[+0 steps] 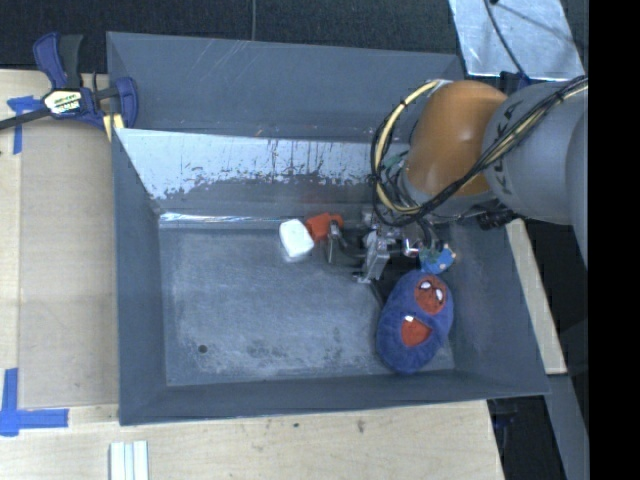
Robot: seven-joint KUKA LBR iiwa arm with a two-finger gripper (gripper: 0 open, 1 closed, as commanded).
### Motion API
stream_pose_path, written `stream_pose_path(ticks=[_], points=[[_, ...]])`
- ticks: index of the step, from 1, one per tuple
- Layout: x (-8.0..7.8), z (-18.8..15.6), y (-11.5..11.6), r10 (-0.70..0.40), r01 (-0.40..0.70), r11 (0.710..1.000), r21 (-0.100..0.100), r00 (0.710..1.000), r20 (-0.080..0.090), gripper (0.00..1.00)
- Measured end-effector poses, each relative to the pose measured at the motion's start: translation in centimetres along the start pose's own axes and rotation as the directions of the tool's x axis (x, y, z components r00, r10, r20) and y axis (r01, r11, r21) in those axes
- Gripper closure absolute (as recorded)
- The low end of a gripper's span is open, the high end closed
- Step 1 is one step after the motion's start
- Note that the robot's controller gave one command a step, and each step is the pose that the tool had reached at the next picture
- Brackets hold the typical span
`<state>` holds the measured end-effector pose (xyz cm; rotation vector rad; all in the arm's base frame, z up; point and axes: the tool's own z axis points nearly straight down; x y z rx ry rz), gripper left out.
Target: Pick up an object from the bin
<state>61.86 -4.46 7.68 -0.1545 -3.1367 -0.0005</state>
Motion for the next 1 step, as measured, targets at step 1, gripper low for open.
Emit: stream_pose_path(ticks=[1], points=[[-0.09, -9.02, -0.05, 0.0, 0.0, 1.0, 0.0, 1.0, 0.006, 1.0]])
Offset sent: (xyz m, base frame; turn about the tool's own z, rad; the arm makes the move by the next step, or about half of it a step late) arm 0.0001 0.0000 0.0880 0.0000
